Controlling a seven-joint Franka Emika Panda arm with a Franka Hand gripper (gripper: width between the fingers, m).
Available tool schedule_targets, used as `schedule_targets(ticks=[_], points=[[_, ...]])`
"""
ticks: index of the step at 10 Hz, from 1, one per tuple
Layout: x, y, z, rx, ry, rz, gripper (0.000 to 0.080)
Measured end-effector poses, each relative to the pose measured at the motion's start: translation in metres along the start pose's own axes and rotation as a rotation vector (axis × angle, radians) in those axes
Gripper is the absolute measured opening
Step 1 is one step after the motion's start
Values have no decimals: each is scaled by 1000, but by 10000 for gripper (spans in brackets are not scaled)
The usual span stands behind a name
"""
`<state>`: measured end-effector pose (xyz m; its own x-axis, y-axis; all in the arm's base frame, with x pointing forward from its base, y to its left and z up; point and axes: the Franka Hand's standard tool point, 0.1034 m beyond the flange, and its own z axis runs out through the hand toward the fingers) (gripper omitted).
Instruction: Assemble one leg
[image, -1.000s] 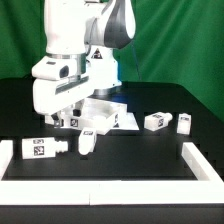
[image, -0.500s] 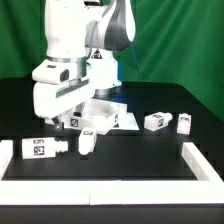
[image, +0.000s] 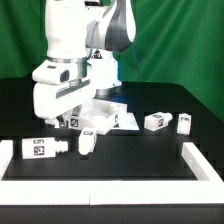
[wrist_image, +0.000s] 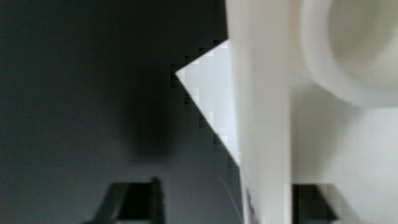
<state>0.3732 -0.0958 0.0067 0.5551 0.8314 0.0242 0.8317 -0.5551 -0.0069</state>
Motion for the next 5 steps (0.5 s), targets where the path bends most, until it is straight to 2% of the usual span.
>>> schedule_targets(ticks=[1,2,5], points=[[0,0,0,0,0,0,222],[0,0,0,0,0,3,59],[0,0,0,0,0,8,53]])
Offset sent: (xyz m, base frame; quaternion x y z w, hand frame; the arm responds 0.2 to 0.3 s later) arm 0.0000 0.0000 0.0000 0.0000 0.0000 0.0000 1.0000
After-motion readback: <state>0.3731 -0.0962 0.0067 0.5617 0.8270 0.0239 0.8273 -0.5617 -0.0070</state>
